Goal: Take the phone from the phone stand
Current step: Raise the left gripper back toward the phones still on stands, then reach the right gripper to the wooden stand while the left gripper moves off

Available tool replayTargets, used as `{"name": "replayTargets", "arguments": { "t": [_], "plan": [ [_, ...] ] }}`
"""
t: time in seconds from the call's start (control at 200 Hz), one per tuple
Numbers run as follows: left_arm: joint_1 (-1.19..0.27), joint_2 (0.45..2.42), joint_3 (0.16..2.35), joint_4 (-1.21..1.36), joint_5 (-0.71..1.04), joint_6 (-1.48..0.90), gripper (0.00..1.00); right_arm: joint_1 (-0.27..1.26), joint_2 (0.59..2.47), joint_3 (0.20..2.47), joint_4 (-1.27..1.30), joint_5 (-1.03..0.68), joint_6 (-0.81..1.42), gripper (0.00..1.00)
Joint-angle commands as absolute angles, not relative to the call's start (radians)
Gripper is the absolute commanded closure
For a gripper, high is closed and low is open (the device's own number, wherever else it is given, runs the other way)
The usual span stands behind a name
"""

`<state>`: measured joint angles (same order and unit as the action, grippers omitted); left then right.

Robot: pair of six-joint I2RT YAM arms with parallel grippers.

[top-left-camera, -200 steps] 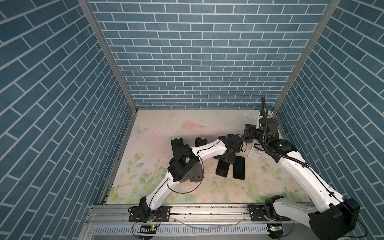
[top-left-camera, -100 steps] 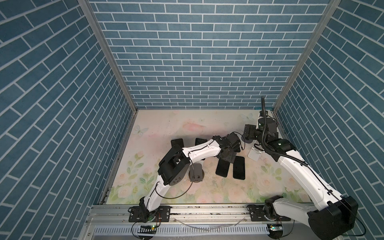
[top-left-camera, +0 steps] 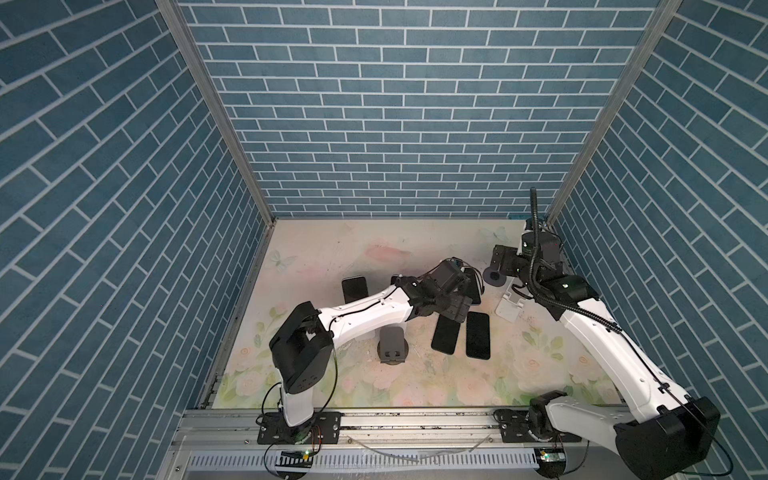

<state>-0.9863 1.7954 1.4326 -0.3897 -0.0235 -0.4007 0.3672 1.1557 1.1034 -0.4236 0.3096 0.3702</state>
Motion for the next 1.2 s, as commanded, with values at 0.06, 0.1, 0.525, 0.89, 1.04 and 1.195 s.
{"name": "replayTargets", "arguments": {
  "t": [0.06, 0.1, 0.525, 0.89, 1.04, 1.195],
  "plan": [
    [-0.986, 1.669, 1.295, -0.244, -0.112, -0.365, 0.04, 0.364, 1.140, 1.147, -0.490, 0.309, 0.403, 0.01],
    [-0.986, 1.632, 1.261, -0.214, -0.136, -0.363, 0.04, 0.364, 1.141, 1.146, -0.501, 0.312, 0.403, 0.01],
    [-0.978, 1.373, 1.088, -0.187, -0.371, -0.365, 0.01, 0.426, 1.191, 1.162, -0.635, 0.262, 0.406, 0.01],
    [-0.881, 1.238, 1.017, -0.313, -0.383, -0.520, 0.00, 0.621, 1.218, 1.169, -0.719, 0.239, 0.494, 0.01],
    [-0.818, 1.155, 0.967, -0.392, -0.387, -0.594, 0.00, 0.737, 1.253, 1.179, -0.723, 0.243, 0.532, 0.01],
    [-0.783, 1.068, 0.920, -0.446, -0.415, -0.622, 0.00, 0.844, 1.305, 1.219, -0.752, 0.259, 0.577, 0.01]
  ]
}}
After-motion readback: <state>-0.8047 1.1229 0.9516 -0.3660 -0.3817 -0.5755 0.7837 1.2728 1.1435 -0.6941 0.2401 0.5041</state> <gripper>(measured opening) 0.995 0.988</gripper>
